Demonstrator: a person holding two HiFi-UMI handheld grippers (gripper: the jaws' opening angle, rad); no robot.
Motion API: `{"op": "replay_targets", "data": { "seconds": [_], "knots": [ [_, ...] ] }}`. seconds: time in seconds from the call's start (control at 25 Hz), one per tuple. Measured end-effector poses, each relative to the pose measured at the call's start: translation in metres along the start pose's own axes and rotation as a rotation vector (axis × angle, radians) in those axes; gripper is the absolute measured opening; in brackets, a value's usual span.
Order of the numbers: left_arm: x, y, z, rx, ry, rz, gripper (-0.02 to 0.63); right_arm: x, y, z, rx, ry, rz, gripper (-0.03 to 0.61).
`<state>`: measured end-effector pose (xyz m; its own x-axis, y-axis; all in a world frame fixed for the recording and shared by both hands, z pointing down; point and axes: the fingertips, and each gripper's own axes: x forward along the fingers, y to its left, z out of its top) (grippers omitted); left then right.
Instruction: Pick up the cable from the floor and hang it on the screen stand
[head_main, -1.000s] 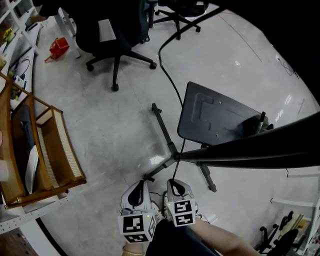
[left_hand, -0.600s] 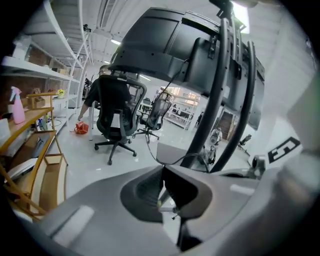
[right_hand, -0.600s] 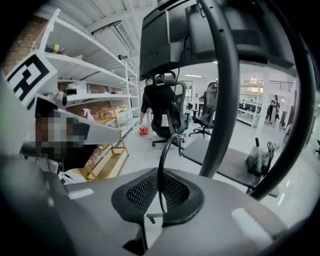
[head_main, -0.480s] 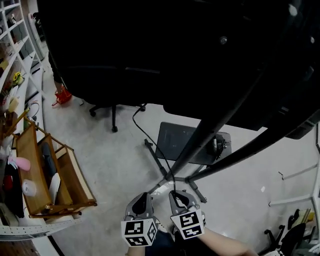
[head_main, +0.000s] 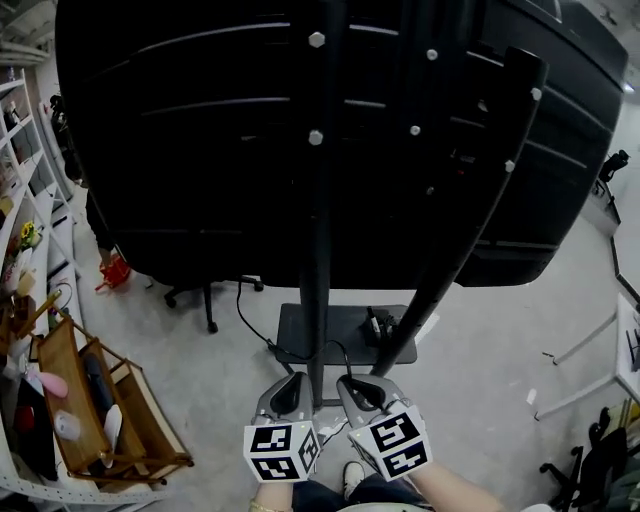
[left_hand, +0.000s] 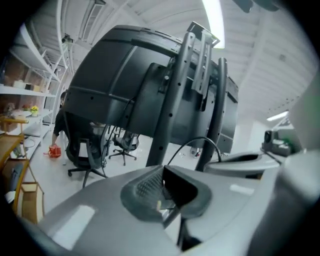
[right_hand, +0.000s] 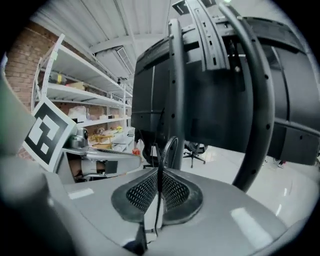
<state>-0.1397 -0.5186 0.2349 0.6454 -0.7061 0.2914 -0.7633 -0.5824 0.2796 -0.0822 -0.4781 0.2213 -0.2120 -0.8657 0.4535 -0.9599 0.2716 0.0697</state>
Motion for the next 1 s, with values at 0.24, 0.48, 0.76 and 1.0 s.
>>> {"op": "replay_targets", "data": {
  "seconds": [0.24,0.48,0.76,1.0],
  "knots": [
    [0.010,-0.067,0.076,0.082,-0.087,-0.126,0.008,-0.061,-0.034,0.072,-0.065,-0.109,-0.023,0.006],
    [0.013,-0.128,0.153,0.160,-0.153,-0.235,0.008,-0.114,-0.072,0.154,-0.164,-0.222,-0.106,0.006],
    [0.012,-0.194,0.260,0.283,-0.289,-0.324,0.008,-0.182,-0.142,0.253,-0.202,-0.344,-0.255,0.006],
    [0.017,-0.243,0.336,0.350,-0.358,-0.367,0.008,-0.237,-0.189,0.339,-0.253,-0.427,-0.361,0.008]
  ]
}}
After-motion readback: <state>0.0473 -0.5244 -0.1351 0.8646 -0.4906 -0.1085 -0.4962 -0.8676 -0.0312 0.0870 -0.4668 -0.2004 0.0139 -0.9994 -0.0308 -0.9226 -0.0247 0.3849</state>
